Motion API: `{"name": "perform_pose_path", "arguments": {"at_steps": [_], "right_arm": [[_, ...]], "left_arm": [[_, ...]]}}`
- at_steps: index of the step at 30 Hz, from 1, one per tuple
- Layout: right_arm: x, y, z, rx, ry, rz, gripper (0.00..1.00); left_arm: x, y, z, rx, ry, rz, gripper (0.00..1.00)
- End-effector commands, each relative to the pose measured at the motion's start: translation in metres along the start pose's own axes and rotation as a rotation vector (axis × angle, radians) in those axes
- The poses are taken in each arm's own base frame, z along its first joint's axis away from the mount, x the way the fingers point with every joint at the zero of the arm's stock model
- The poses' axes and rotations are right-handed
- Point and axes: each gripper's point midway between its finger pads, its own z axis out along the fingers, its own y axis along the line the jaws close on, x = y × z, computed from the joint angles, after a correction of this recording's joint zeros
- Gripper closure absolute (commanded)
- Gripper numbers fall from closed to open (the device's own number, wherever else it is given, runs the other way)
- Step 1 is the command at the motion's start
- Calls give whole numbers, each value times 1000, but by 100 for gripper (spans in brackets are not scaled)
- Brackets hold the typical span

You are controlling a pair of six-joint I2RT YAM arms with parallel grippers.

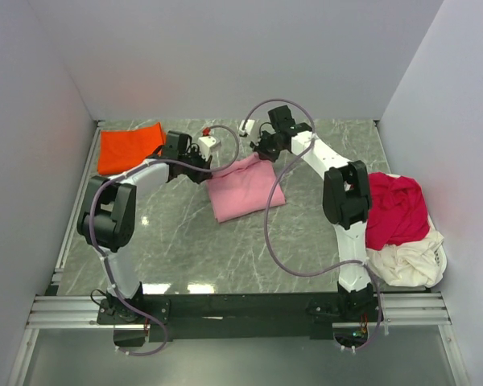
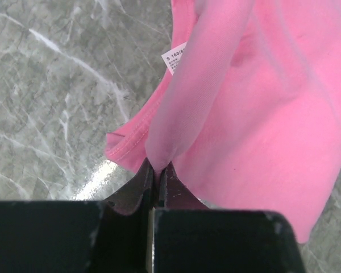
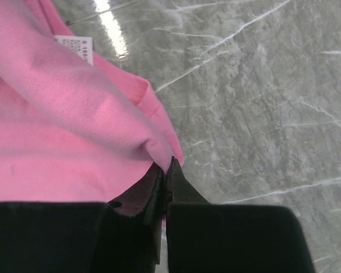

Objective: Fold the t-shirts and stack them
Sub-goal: Fold the tshirt, then neatly place the folded tshirt to the corner

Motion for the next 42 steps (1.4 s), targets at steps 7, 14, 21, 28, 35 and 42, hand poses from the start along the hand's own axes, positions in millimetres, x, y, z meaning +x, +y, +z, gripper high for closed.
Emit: {"name": "perform_pose_path", "arguments": {"at_steps": [7,14,21,28,35,42], "right_arm": [[-36,-48,9,229,-52,90,79],[-45,-94,-42,478,-157,350,23],[-40,-13,-105,76,-286,412,24],[-38,73,-153,-114,-370,403,26],[-30,93,-159,-131,-377,417,28],[-31,94,-167,-141,-400,421,29]], "left_arm": [[-35,30,-9,-161,-28,-181,90],[-67,55,-55,-423,-124,-450,6],[-64,-14,-60,-138,-174,-724,0],[4,-34,-28,-144,-69,-949,0],[26,-8,2,-264,-11,-1047,14],[46,15,42,-306,79,-1110,35]]}}
